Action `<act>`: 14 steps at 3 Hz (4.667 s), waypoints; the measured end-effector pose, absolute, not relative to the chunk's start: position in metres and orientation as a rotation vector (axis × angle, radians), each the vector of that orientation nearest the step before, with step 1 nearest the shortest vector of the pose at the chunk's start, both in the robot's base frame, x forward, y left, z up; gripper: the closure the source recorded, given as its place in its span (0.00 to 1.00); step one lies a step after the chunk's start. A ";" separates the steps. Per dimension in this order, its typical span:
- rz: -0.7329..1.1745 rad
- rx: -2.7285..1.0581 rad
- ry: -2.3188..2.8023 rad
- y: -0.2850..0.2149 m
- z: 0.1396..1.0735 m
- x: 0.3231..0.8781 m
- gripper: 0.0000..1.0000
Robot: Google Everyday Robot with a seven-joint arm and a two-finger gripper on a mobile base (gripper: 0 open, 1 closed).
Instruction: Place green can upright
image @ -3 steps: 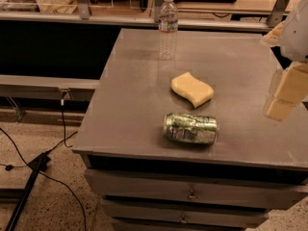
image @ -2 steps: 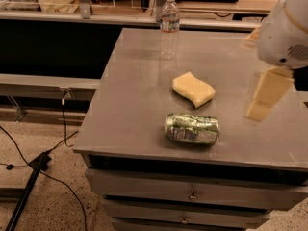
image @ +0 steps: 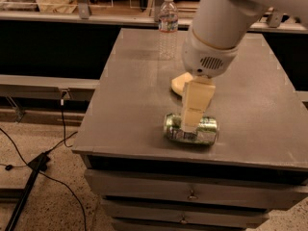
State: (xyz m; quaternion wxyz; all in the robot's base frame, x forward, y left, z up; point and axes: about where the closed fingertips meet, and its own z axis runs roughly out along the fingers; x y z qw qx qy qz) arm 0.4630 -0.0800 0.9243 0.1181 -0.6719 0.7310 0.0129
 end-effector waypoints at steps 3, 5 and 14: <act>0.036 -1.860 2.314 -0.049 0.891 0.451 0.00; 0.051 -1.831 2.384 -0.040 0.849 0.439 0.03; 0.731 -1.737 1.435 -0.073 0.968 0.486 1.00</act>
Offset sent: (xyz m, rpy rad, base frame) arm -0.0063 0.0297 -0.0319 -0.0352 0.0727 -0.1165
